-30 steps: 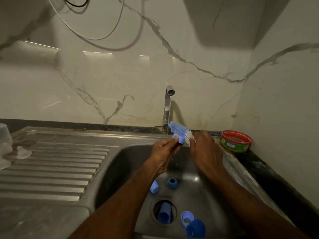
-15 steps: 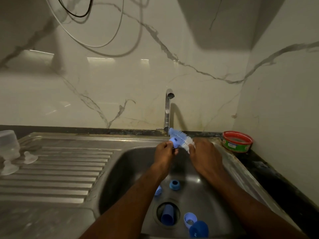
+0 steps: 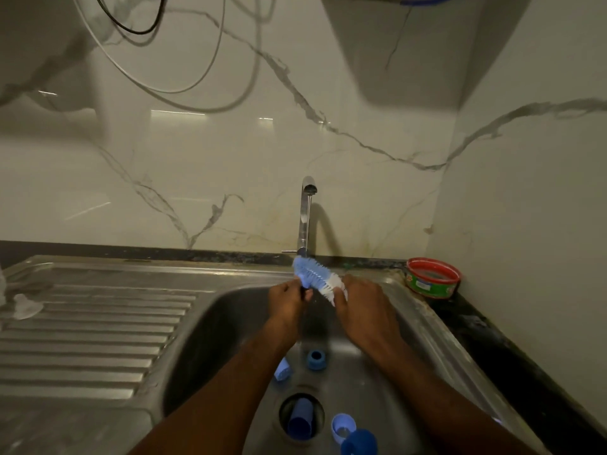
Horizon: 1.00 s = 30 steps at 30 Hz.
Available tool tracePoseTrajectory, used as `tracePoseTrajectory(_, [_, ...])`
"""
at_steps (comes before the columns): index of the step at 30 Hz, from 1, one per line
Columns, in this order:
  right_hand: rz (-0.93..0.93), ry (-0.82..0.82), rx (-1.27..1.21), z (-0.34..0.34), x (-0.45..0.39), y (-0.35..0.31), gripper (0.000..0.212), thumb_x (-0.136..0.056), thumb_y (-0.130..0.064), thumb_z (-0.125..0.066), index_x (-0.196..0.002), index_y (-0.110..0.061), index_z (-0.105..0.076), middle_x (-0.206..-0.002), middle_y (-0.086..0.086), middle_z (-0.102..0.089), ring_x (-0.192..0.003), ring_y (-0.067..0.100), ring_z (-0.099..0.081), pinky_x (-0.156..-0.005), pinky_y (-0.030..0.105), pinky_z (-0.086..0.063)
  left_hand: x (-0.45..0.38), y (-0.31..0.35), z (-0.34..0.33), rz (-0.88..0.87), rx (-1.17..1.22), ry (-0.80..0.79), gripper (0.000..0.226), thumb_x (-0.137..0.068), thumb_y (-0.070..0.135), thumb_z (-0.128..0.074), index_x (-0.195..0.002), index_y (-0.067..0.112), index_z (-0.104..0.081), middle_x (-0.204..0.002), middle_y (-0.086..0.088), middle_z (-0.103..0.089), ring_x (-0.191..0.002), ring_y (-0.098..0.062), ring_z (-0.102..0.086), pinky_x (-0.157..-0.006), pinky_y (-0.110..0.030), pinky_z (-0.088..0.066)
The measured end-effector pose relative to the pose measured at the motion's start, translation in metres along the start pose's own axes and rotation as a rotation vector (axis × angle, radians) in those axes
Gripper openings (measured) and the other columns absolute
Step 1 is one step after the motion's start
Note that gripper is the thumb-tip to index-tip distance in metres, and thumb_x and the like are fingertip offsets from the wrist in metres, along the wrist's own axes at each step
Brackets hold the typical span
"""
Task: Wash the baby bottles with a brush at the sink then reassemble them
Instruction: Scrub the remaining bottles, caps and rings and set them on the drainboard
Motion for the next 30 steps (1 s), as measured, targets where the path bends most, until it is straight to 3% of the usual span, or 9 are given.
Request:
tracePoseTrajectory(3, [0.018, -0.052, 0.025, -0.009, 0.0, -0.011, 0.041, -0.105, -0.038, -0.05, -0.14, -0.017, -0.051, -0.134, 0.005, -0.06, -0.118, 0.019, -0.059, -0.095, 0.026, -0.046, -0.002, 0.001, 0.004, -0.01, 0.007, -0.026, 0.013, -0.1, 0.016, -0.059, -0.102, 0.009, -0.07, -0.101, -0.017, -0.074, -0.096, -0.027, -0.07, -0.089, -0.039, -0.056])
tracePoseTrajectory(7, [-0.212, -0.148, -0.009, -0.012, -0.02, 0.014, 0.053, -0.1, -0.045, -0.058, -0.142, -0.015, -0.049, -0.141, 0.012, -0.055, -0.126, 0.026, -0.055, -0.106, 0.037, -0.042, 0.017, 0.006, -0.032, -0.052, -0.16, -0.242, 0.021, -0.103, 0.022, -0.054, -0.104, 0.005, -0.067, -0.109, -0.013, -0.071, -0.099, -0.026, -0.068, -0.099, -0.046, -0.053])
tracePoseTrajectory(11, [-0.127, -0.08, 0.043, -0.002, -0.008, 0.016, 0.04, -0.105, -0.038, -0.049, -0.14, -0.017, -0.052, -0.136, 0.007, -0.061, -0.119, 0.019, -0.059, -0.097, 0.029, -0.045, 0.012, 0.004, -0.026, -0.026, -0.31, -0.118, 0.024, -0.097, 0.026, -0.065, -0.112, 0.007, -0.068, -0.109, -0.014, -0.071, -0.103, -0.025, -0.067, -0.099, -0.044, -0.053])
tracePoseTrajectory(14, [-0.047, -0.121, 0.04, -0.013, 0.003, 0.001, 0.04, -0.106, -0.04, -0.047, -0.141, -0.02, -0.05, -0.133, 0.006, -0.061, -0.115, 0.019, -0.06, -0.088, 0.026, -0.043, -0.002, -0.004, 0.004, 0.034, -0.195, 0.06, 0.026, -0.1, 0.019, -0.061, -0.115, -0.001, -0.066, -0.105, -0.019, -0.071, -0.094, -0.025, -0.068, -0.087, -0.039, -0.056])
tracePoseTrajectory(17, [-0.038, -0.112, -0.018, -0.013, 0.002, -0.008, 0.039, -0.105, -0.041, -0.048, -0.14, -0.022, -0.05, -0.13, 0.005, -0.062, -0.107, 0.016, -0.059, -0.079, 0.021, -0.041, -0.002, -0.012, -0.005, 0.08, -0.117, -0.048, 0.021, -0.1, 0.02, -0.058, -0.11, 0.003, -0.067, -0.104, -0.019, -0.071, -0.097, -0.03, -0.068, -0.092, -0.043, -0.056])
tracePoseTrajectory(20, [-0.103, -0.078, -0.03, -0.006, -0.008, 0.002, 0.044, -0.101, -0.043, -0.057, -0.137, -0.02, -0.054, -0.131, 0.006, -0.063, -0.112, 0.019, -0.061, -0.092, 0.029, -0.048, 0.013, -0.006, -0.036, 0.012, -0.15, -0.258, 0.019, -0.1, 0.016, -0.057, -0.107, 0.005, -0.07, -0.1, -0.015, -0.074, -0.093, -0.029, -0.069, -0.091, -0.039, -0.056])
tracePoseTrajectory(23, [-0.138, -0.08, 0.041, 0.001, -0.008, 0.01, 0.044, -0.101, -0.043, -0.056, -0.138, -0.02, -0.052, -0.131, 0.006, -0.063, -0.114, 0.021, -0.062, -0.093, 0.033, -0.049, 0.014, 0.002, -0.031, -0.04, -0.123, -0.182, 0.013, -0.098, 0.016, -0.061, -0.1, 0.011, -0.073, -0.099, -0.014, -0.076, -0.101, -0.032, -0.07, -0.095, -0.044, -0.057])
tracePoseTrajectory(27, [-0.029, -0.099, 0.053, -0.004, 0.006, -0.002, 0.041, -0.104, -0.042, -0.049, -0.14, -0.022, -0.049, -0.131, 0.006, -0.063, -0.113, 0.02, -0.062, -0.095, 0.032, -0.051, 0.009, 0.004, -0.003, -0.026, -0.03, -0.01, 0.011, -0.101, 0.016, -0.057, -0.101, 0.014, -0.067, -0.104, -0.014, -0.073, -0.095, -0.023, -0.07, -0.075, -0.031, -0.055])
tracePoseTrajectory(30, [-0.122, -0.174, 0.074, -0.008, -0.013, 0.0, 0.047, -0.101, -0.049, -0.053, -0.139, -0.022, -0.048, -0.134, 0.01, -0.06, -0.118, 0.026, -0.059, -0.102, 0.042, -0.049, 0.016, 0.0, -0.025, 0.046, 0.034, -0.152, 0.016, -0.102, 0.018, -0.056, -0.109, 0.01, -0.068, -0.105, -0.014, -0.074, -0.098, -0.024, -0.071, -0.08, -0.032, -0.056])
Point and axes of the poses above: each hand's wrist, its own x-axis away from the middle knuckle, its own z-axis out of the back of the hand, y = z × x, the point moved 10 cm from there along -x, towards the middle knuckle
